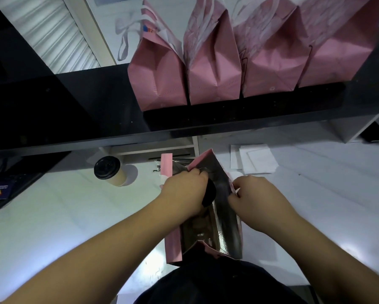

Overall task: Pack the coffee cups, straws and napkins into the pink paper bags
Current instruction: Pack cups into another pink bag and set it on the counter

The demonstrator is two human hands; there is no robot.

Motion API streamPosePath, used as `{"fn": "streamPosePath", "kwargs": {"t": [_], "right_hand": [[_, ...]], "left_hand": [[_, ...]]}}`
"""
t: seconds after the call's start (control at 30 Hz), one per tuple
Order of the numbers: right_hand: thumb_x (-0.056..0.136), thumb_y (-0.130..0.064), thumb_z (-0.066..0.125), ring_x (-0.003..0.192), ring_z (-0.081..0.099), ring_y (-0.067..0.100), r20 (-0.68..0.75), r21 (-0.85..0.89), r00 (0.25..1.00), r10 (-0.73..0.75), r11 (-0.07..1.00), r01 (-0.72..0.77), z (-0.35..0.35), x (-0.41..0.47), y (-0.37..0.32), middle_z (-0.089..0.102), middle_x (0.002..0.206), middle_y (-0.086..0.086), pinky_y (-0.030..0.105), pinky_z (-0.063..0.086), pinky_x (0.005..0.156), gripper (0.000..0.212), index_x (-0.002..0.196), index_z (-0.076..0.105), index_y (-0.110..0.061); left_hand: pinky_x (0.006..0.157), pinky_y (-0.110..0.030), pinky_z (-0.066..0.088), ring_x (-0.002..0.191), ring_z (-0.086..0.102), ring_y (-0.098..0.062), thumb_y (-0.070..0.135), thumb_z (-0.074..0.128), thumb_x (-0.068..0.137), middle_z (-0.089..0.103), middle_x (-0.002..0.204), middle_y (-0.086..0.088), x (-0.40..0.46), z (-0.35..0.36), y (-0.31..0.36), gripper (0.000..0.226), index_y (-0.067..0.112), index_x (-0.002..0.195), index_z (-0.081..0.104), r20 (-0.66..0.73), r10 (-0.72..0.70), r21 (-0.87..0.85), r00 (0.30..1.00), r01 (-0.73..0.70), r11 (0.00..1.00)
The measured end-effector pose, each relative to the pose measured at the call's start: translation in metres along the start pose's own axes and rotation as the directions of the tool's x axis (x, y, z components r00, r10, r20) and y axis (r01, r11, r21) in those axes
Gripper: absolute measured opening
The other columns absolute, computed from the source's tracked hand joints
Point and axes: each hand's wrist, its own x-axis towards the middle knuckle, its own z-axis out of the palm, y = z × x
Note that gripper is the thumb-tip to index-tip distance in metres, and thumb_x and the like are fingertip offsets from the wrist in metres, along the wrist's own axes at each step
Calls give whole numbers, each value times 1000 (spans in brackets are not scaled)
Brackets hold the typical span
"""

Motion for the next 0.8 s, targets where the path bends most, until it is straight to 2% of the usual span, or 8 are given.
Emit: {"fn": "streamPosePath", "kwargs": {"t": [0.13,0.27,0.37,0.53,0.67,0.8], "right_hand": [[91,-33,53,62,61,23,-2,7,1000,-3,1000,3,0,1,0,62,63,0,37,54,56,22,78,61,-18],[90,-29,53,62,60,23,-3,11,1000,-6,1000,6,1,0,0,61,61,1,34,44,50,20,75,60,-17],[90,-29,53,63,62,22,-4,22,1000,-4,1000,4,1,1,1,63,64,1,35,51,54,18,82,64,-18],[92,-32,54,64,63,21,-9,28,1000,12,1000,-11,4,1,1,66,67,-1,39,59,63,19,89,67,-19],[92,-31,54,59,61,18,-20,22,1000,18,1000,-17,6,1,1,62,61,-1,28,44,49,18,81,64,-21],[93,-30,53,61,64,17,-6,27,1000,28,999,-28,7,0,1,65,64,-2,27,45,50,17,86,66,-22]], "left_hand": [[75,-44,54,113,65,-32,26,80,85,60,130,-8,9,11,0,65,13,141,48,37,3,-3,999,-3,1000],[82,-46,55,114,64,-34,27,79,85,58,129,-10,12,25,0,64,12,140,49,104,5,-24,995,-2,1000],[82,-45,55,115,64,-34,27,80,85,58,129,-11,14,29,0,65,12,141,49,121,6,-37,993,-2,999],[81,-47,56,113,65,-35,22,77,89,58,133,-12,22,30,3,69,13,147,43,43,17,-75,999,-14,997],[86,-48,58,115,65,-36,31,76,92,57,139,-12,31,39,8,71,14,151,39,60,32,-93,998,-26,995],[94,-50,57,117,63,-37,25,75,93,58,140,-13,40,48,10,74,14,154,35,120,21,-131,993,-5,991]]}}
